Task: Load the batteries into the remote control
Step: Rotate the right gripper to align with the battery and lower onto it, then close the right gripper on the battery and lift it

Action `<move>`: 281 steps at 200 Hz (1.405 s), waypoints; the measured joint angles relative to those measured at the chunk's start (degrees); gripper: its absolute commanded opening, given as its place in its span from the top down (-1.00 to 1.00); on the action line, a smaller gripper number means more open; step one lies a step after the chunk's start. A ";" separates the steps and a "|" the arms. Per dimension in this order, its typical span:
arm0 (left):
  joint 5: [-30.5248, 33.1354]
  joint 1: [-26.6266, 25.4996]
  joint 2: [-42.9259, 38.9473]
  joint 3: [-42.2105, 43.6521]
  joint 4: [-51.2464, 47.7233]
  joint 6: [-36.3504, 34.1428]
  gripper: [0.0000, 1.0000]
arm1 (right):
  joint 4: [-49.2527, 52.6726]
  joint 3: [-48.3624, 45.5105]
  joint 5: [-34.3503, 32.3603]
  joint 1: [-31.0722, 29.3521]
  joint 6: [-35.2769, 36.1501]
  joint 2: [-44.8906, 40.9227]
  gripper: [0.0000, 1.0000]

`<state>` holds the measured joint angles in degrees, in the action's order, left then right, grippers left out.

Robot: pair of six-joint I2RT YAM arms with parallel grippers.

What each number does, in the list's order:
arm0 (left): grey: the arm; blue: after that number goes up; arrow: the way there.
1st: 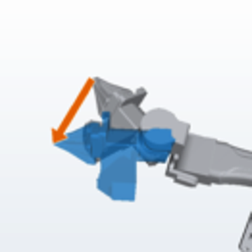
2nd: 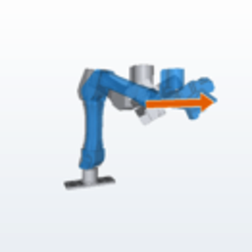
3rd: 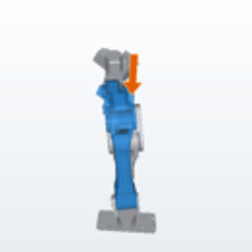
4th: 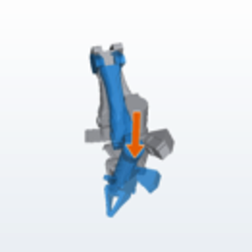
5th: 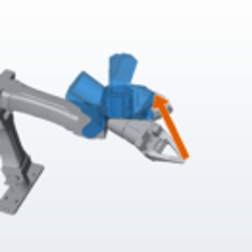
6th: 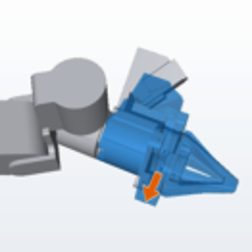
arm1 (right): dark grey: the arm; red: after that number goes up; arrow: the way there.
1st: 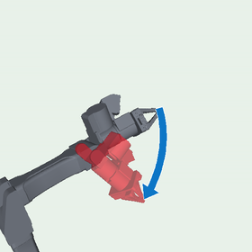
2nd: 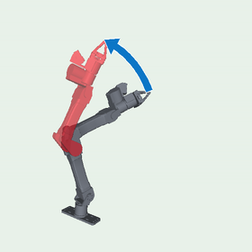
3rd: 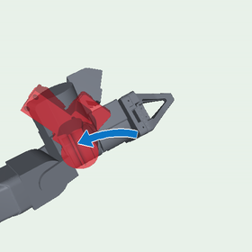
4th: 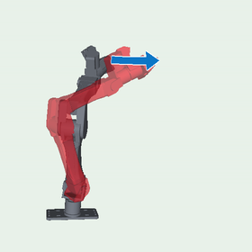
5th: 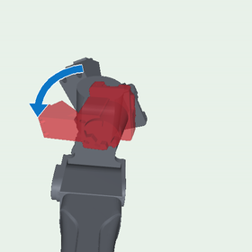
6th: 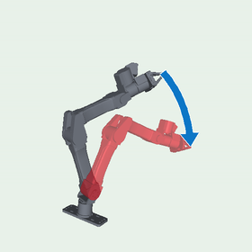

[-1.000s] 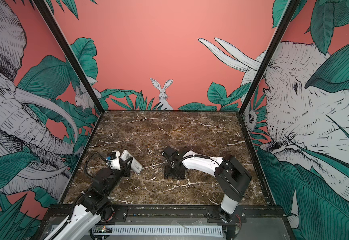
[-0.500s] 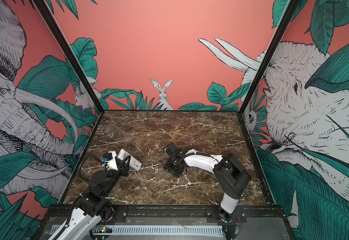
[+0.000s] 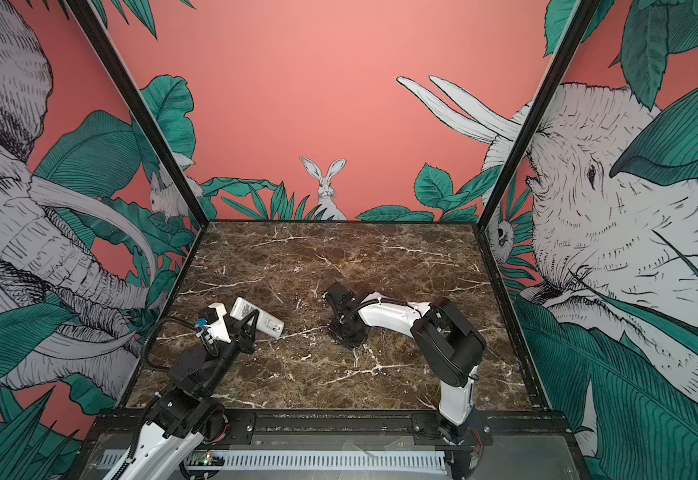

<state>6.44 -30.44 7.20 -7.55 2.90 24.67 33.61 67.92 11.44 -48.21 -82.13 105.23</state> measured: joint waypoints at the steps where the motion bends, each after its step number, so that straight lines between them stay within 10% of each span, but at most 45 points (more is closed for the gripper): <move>1: -0.02 0.00 -0.02 0.00 -0.02 0.00 1.00 | 0.09 0.11 -0.09 0.00 0.02 0.09 0.18; 154: -0.44 0.04 -1.60 0.00 -0.09 0.83 1.00 | 5.73 16.26 -3.04 -0.98 4.50 12.41 0.70; 281: -10.32 0.04 16.17 -2.82 1.81 0.94 1.00 | 9.38 11.80 -13.31 -1.27 51.17 9.27 0.73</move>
<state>-3.88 -30.39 23.38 -10.37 4.71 25.61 42.98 79.72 -1.87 -49.47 -30.96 114.50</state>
